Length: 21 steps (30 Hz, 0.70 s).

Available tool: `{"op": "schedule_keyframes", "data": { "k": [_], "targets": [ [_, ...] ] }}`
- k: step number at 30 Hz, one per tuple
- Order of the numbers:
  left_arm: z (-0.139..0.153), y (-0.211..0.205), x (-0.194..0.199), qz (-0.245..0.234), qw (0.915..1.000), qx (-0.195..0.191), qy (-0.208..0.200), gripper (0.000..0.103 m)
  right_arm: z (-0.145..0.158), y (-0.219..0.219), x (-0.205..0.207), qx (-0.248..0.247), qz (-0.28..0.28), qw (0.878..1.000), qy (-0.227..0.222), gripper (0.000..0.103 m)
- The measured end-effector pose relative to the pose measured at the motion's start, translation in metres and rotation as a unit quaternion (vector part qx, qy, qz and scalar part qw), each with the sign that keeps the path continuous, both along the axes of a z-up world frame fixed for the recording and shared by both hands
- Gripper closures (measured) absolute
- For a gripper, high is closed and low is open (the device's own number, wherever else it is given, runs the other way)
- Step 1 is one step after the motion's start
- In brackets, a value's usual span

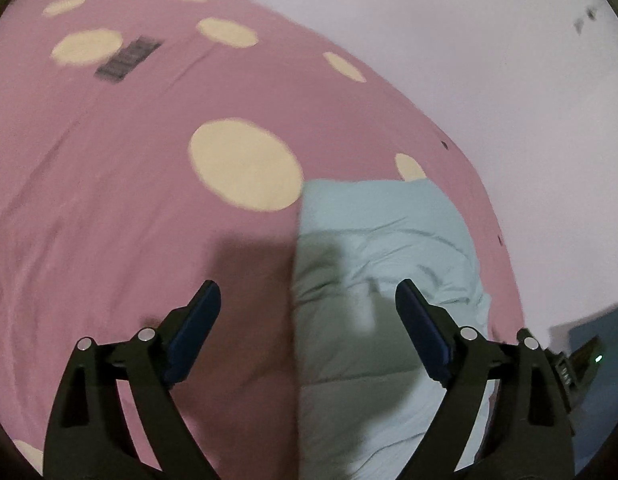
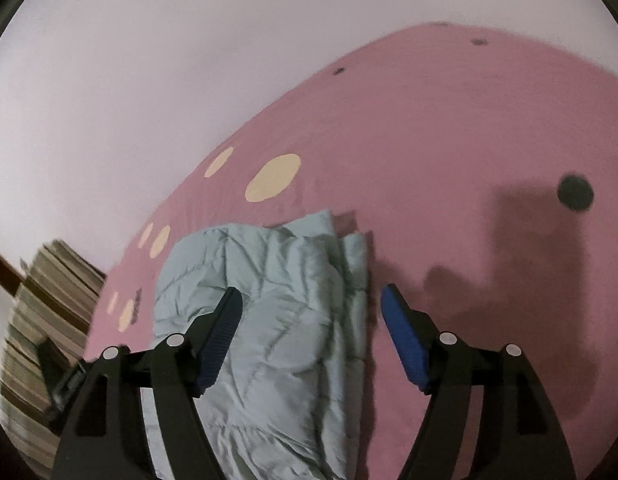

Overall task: Fold large clothes
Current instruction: 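Open both grippers and press the folded jacket flat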

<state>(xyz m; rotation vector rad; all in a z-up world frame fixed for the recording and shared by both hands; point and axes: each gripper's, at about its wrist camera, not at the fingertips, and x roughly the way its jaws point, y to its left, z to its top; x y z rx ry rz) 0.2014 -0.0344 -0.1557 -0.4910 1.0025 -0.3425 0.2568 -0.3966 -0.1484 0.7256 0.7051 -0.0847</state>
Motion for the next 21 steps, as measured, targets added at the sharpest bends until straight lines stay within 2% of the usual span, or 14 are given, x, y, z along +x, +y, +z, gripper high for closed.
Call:
{"op": "schedule_keyframes", "data": {
  "k": [5, 11, 13, 16, 21],
  "targets": [
    [-0.022, -0.002, -0.002, -0.004, 0.9979, -0.048, 0.044, 0.014, -0.026, -0.002, 0.000, 0.062, 0.005, 0.998, 0.015, 0.032],
    [-0.030, -0.018, -0.001, -0.025, 0.9946, -0.088, 0.048, 0.012, -0.050, 0.005, 0.010, 0.101, 0.021, 0.994, 0.032, 0.032],
    [-0.034, -0.022, 0.000, -0.032, 0.9936, -0.094, 0.053, 0.012, -0.054, 0.007, 0.011, 0.105, 0.024, 0.994, 0.029, 0.028],
    [-0.035, -0.028, -0.001, -0.041, 0.9938, -0.091, 0.050, 0.011, -0.055, 0.013, 0.013, 0.099, 0.032, 0.994, 0.027, 0.028],
    [-0.037, -0.032, -0.002, -0.045, 0.9915, -0.108, 0.057, 0.011, -0.053, 0.014, 0.013, 0.105, 0.036, 0.994, 0.018, 0.028]
  ]
}}
